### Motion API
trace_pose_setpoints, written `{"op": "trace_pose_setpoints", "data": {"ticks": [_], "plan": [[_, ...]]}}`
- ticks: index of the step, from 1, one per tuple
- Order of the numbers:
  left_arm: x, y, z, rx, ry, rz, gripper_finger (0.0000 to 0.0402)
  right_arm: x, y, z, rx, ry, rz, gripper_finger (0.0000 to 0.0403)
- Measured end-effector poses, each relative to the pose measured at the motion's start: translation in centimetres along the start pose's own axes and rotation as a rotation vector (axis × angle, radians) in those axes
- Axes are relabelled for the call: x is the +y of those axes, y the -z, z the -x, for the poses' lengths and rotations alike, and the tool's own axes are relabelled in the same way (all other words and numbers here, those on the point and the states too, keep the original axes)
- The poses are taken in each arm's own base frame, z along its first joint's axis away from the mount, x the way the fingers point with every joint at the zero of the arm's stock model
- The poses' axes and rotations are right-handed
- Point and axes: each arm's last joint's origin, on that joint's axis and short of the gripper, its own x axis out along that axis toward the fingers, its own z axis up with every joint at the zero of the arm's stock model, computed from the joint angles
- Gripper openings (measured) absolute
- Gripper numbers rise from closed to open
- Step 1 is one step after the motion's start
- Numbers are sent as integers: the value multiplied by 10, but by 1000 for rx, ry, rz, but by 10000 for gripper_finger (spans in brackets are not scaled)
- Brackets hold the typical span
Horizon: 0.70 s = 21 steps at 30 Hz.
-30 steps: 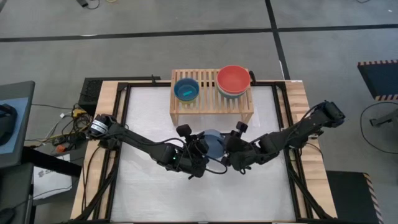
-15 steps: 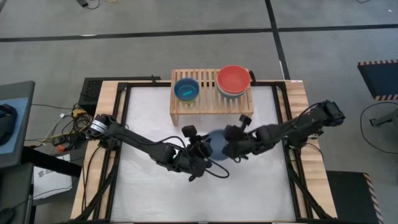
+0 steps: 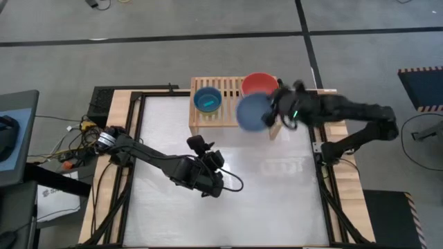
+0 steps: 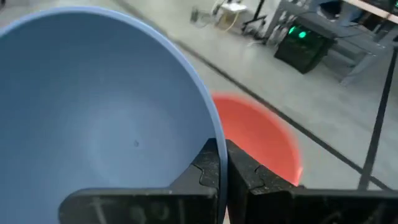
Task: Place and stack bowls onto a shelf
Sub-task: Stack the blue bowl on top of the orange bowls on the shelf
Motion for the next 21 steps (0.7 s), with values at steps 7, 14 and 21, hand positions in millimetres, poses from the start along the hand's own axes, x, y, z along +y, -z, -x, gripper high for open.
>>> {"op": "trace_pose_setpoints", "data": {"ticks": [7,14,21], "plan": [[-10,13,0,11,16,-10,162,-65,-34,-21,-30,23,-166,25],[-17,30,-13,102,114,-64,161,-106,-26,-72,144,-17,-285,25],[-26,38,-30,143,294,-118,161,-130,-12,-104,300,-169,-347,70]]}}
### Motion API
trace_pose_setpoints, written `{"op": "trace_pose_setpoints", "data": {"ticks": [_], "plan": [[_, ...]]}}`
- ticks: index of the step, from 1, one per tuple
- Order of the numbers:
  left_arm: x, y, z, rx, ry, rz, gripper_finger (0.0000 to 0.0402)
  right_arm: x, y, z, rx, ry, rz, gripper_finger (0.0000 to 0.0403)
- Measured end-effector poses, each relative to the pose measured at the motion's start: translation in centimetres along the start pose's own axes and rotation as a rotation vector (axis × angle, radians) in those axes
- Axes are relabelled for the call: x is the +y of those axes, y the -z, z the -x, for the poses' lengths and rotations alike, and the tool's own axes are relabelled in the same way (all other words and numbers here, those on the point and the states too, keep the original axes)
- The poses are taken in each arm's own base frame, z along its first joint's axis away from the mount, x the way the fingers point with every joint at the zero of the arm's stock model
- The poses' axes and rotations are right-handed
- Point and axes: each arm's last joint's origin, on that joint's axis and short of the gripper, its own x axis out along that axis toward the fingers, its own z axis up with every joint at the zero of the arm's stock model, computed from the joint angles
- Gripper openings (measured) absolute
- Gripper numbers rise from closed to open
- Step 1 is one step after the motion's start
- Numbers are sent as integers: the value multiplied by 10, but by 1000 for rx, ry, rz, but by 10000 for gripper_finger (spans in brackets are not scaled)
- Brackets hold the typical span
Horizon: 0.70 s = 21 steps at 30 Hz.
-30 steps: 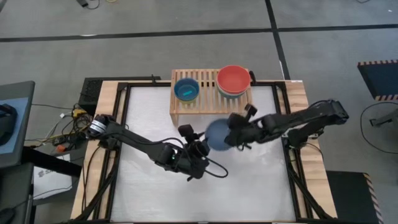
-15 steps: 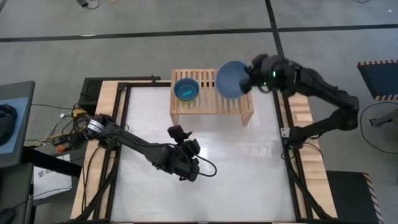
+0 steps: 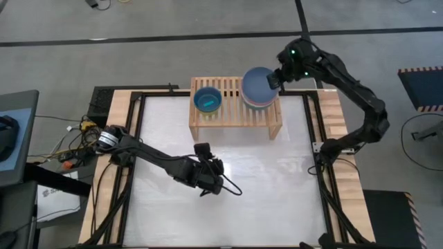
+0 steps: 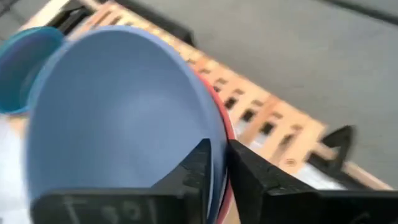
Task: Place and stack bowls onto a shelf
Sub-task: Stack the blue bowl on top of the orange bowls on the shelf, then return to Home Position
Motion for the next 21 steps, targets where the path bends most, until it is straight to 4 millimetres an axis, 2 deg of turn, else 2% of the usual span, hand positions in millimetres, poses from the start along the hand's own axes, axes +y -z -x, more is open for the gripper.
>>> {"op": "trace_pose_setpoints", "data": {"ticks": [7,14,17,19,21], "plan": [[-4,-3,-18,-92,153,-8,161,-2,0,1,7,-53,11,139],[5,-8,-14,-144,148,15,161,-1,3,32,-92,-29,19,198],[13,-11,-1,-193,54,57,159,4,17,50,-125,-37,44,205],[19,-13,10,-265,-15,110,151,10,35,61,-163,-73,65,206],[24,-9,19,-360,11,152,137,18,57,67,-222,-147,78,206]]}}
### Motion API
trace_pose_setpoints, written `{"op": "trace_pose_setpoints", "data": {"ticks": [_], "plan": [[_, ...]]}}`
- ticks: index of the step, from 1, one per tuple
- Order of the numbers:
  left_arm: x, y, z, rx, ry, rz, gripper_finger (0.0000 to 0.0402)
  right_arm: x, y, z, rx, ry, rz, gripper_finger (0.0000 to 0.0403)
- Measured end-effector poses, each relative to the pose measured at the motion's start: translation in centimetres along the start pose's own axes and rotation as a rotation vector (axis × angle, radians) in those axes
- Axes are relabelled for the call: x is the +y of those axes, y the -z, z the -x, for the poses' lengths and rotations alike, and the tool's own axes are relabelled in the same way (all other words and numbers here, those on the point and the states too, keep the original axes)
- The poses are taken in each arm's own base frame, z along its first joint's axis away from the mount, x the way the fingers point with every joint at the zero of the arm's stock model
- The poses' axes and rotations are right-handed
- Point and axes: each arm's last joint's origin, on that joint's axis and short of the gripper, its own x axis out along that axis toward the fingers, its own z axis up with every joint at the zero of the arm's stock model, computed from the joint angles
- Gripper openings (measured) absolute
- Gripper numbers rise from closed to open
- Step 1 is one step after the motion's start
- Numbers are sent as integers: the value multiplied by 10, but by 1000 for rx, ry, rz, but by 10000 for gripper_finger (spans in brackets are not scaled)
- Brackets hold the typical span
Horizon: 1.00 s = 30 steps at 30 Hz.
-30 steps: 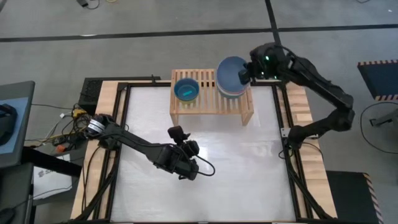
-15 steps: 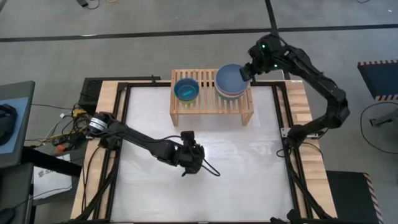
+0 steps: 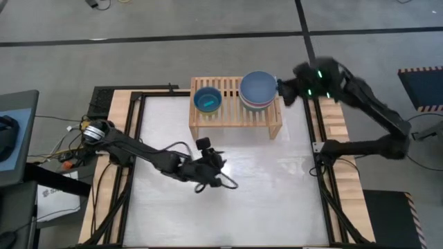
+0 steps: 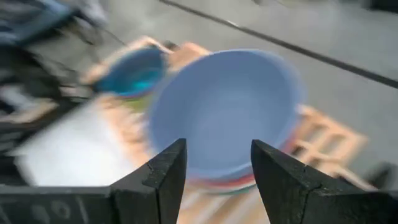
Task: Place and stack bowls onto a shelf
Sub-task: Return to Home Position
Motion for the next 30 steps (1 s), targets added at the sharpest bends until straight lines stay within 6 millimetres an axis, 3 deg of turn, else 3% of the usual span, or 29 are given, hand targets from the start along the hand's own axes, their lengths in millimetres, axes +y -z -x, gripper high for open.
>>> {"op": "trace_pose_setpoints", "data": {"ticks": [7,11,16,21,30], "plan": [[21,45,27,-345,220,155,92,29,77,27,-250,-375,83,207],[33,79,43,-504,205,228,76,44,127,18,-377,-576,113,202],[45,101,58,-657,187,300,67,55,176,-1,-436,-585,186,176],[57,105,69,-680,194,317,66,63,202,-15,-406,-545,203,129],[98,106,112,-660,200,307,66,91,229,-16,-460,-774,266,25]]}}
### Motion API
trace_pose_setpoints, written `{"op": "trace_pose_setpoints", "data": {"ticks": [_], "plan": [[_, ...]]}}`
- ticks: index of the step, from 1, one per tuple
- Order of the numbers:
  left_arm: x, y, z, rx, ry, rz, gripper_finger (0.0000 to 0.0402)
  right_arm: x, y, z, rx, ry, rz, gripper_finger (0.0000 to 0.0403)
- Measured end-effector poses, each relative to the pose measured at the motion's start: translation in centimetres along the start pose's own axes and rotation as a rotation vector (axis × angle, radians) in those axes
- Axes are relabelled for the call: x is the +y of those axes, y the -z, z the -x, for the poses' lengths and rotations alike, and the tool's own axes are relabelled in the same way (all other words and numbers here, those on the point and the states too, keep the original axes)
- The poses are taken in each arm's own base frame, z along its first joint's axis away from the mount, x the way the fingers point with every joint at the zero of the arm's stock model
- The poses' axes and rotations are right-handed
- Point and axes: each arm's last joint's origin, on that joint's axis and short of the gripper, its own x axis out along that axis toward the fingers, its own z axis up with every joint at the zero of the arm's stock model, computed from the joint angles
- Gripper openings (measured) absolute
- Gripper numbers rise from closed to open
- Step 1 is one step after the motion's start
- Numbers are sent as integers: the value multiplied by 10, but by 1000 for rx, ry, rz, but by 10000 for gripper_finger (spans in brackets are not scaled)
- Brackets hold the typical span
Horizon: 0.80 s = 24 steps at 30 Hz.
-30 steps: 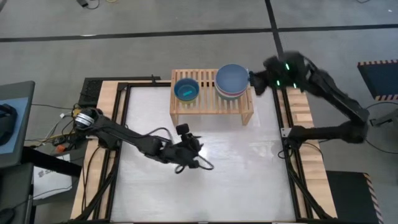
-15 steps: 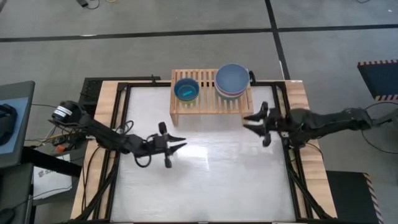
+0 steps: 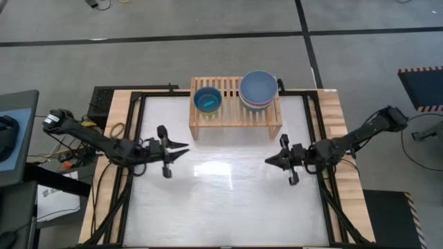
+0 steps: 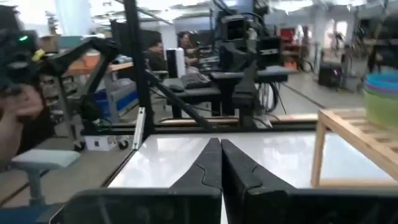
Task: Place and stack bowls onto a shelf
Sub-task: Return to Home Position
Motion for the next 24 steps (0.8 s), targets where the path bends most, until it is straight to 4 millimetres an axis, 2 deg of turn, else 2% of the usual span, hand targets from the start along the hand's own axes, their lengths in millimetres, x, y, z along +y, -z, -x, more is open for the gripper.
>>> {"op": "trace_pose_setpoints", "data": {"ticks": [2,5,8,11,16,18,20,24], "plan": [[4,-7,9,-13,12,10,66,6,2,-1,-18,-27,30,17],[6,-11,15,-15,28,11,66,9,1,0,-30,30,80,22],[6,-9,16,3,6,-24,66,3,-4,5,-54,113,101,33],[9,-13,17,3,-98,-75,66,-6,-15,12,-105,148,109,24],[15,-26,22,-30,-148,-59,66,-19,-28,27,-113,119,234,17],[18,-28,26,-28,-147,-82,66,-24,-31,34,-88,177,188,17],[22,-27,33,-36,-141,-87,66,-30,-30,43,-66,278,48,17],[28,-13,49,-88,-99,-56,66,-32,-22,60,-67,262,-21,17]]}}
